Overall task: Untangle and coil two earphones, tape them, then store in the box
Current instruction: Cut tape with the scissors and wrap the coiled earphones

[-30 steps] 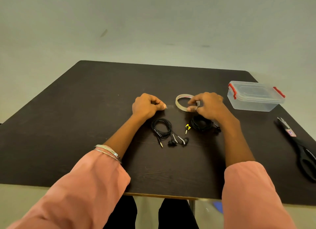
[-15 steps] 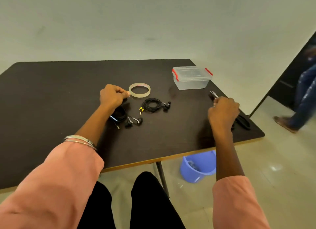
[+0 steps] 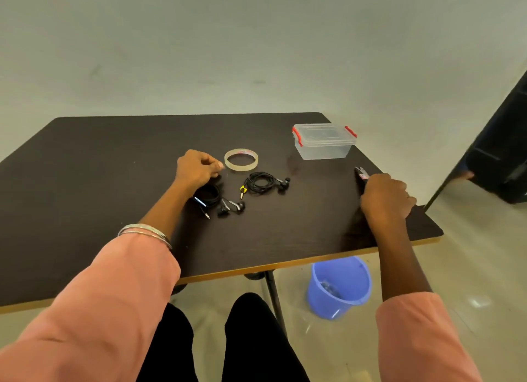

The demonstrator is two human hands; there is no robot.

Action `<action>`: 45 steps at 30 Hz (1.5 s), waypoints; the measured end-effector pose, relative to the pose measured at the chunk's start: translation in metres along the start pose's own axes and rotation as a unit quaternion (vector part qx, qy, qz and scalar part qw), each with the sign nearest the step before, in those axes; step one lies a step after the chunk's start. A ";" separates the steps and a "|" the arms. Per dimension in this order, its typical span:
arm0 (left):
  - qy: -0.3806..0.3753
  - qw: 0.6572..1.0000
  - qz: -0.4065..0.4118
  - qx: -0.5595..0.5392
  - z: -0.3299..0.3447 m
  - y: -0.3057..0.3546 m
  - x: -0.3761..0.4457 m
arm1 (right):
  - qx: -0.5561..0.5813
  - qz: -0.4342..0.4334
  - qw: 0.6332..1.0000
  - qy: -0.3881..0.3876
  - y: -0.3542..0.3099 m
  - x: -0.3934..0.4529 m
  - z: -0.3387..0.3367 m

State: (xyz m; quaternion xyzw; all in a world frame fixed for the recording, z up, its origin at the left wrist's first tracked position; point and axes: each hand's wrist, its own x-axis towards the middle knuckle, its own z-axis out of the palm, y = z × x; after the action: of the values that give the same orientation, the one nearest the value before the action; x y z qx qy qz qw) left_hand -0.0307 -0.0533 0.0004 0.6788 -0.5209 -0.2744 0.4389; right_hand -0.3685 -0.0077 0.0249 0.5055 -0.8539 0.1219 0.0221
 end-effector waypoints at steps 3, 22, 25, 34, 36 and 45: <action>0.009 1.000 0.019 0.018 -0.006 -0.006 0.003 | 0.050 -0.030 0.998 -0.015 -0.016 -0.010 -0.021; 0.063 0.987 0.131 0.061 -0.019 -0.038 0.009 | -0.037 -0.469 0.880 -0.059 -0.150 -0.033 -0.051; 0.064 0.987 0.139 0.054 -0.019 -0.040 0.009 | -0.094 -0.493 0.865 -0.011 -0.160 -0.031 -0.052; 0.063 0.986 0.153 0.037 -0.018 -0.041 0.007 | -0.194 -0.555 0.806 0.063 -0.178 -0.042 -0.059; 0.061 0.985 0.157 0.044 -0.018 -0.041 0.006 | -0.204 -0.557 0.801 0.075 -0.182 -0.042 -0.059; 0.064 0.982 0.168 0.055 -0.019 -0.041 0.005 | -0.227 -0.564 0.789 0.091 -0.192 -0.041 -0.056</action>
State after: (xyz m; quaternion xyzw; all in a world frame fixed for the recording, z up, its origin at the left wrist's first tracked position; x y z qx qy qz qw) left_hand 0.0058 -0.0488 -0.0260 0.6207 -0.6127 -0.1240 0.4732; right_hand -0.1868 -0.0473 0.1082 0.8640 -0.4145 -0.0641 0.2786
